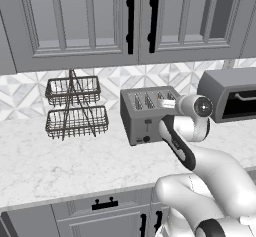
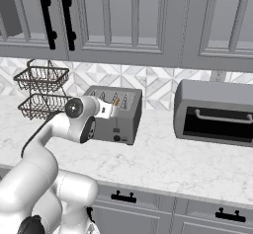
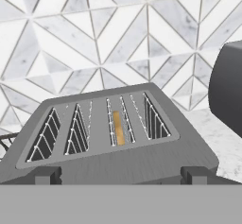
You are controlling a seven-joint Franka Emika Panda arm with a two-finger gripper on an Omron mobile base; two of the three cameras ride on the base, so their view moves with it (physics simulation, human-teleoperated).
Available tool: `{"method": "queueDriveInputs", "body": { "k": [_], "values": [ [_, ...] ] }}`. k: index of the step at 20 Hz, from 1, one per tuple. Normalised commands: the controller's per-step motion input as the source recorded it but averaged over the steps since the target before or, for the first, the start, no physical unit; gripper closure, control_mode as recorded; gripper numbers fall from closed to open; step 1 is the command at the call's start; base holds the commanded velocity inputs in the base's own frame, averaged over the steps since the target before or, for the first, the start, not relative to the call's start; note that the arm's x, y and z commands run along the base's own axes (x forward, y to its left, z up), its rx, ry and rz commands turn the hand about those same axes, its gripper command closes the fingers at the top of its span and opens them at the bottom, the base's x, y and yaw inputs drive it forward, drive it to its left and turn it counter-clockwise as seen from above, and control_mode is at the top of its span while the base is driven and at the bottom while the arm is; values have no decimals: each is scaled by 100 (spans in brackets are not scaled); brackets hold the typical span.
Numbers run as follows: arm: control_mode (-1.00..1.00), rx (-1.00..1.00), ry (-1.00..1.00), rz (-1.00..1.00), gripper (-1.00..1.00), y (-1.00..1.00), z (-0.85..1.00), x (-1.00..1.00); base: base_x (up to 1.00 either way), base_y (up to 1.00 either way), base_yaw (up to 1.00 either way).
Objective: Start the toaster. Once the lever pops up, take the bread to the plate on the dining counter.
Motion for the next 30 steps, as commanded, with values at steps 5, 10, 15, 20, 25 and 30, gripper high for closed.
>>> {"method": "queueDriveInputs", "body": {
  "k": [5,10,15,20,25,30],
  "values": [
    [-100,0,0,0,-100,0,0,0,0,0,0],
    [-100,0,0,0,-100,0,0,0,0,0,0],
    [-100,0,0,0,-100,0,0,0,0,0,0],
    [-100,0,0,0,-100,0,0,0,0,0,0],
    [-100,0,0,0,-100,0,0,0,0,0,0],
    [-100,0,0,0,-100,0,0,0,0,0,0]
  ]
}}
